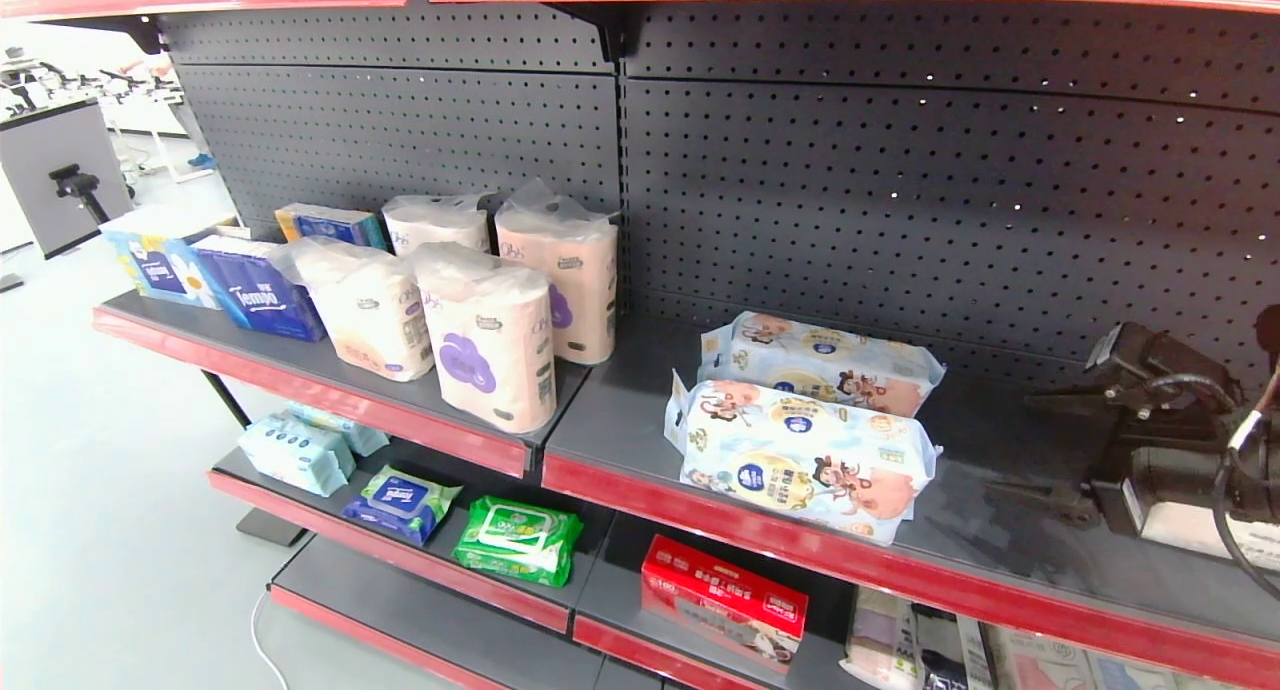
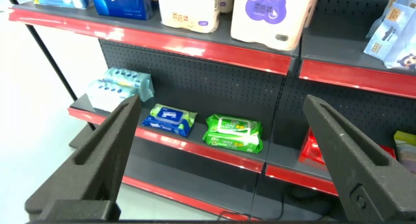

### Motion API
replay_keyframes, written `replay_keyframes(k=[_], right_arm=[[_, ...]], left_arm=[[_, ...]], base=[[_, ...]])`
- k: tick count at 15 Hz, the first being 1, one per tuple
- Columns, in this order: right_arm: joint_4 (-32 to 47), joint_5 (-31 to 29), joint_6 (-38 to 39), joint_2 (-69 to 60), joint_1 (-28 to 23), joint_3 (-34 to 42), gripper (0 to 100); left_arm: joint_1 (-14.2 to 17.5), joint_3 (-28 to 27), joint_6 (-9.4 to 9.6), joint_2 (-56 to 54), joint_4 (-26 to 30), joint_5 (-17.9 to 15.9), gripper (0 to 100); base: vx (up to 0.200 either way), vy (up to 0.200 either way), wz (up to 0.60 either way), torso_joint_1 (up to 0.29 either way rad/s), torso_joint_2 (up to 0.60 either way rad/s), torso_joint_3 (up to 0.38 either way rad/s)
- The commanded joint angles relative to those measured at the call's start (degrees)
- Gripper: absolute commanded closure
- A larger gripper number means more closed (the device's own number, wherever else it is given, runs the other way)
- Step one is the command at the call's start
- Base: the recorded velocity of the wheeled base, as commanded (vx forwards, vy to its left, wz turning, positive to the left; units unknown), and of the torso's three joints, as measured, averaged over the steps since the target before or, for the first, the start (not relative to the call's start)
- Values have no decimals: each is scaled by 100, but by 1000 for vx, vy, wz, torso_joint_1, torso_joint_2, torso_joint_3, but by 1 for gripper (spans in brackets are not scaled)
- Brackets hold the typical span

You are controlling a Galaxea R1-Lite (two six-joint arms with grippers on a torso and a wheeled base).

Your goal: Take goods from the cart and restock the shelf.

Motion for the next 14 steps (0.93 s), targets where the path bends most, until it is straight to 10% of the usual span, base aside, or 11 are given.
replay_keyframes(k=[1,14], right_arm=[[-11,126,-62,-304,267,370,0],[-802,90,-44,1014,829,-34,0]], left_arm=[[5,0,-1,0,-1,-1,0],[5,0,-1,0,-1,-1,0]], base=[[0,0,0,0,0,0],[0,0,0,0,0,0]])
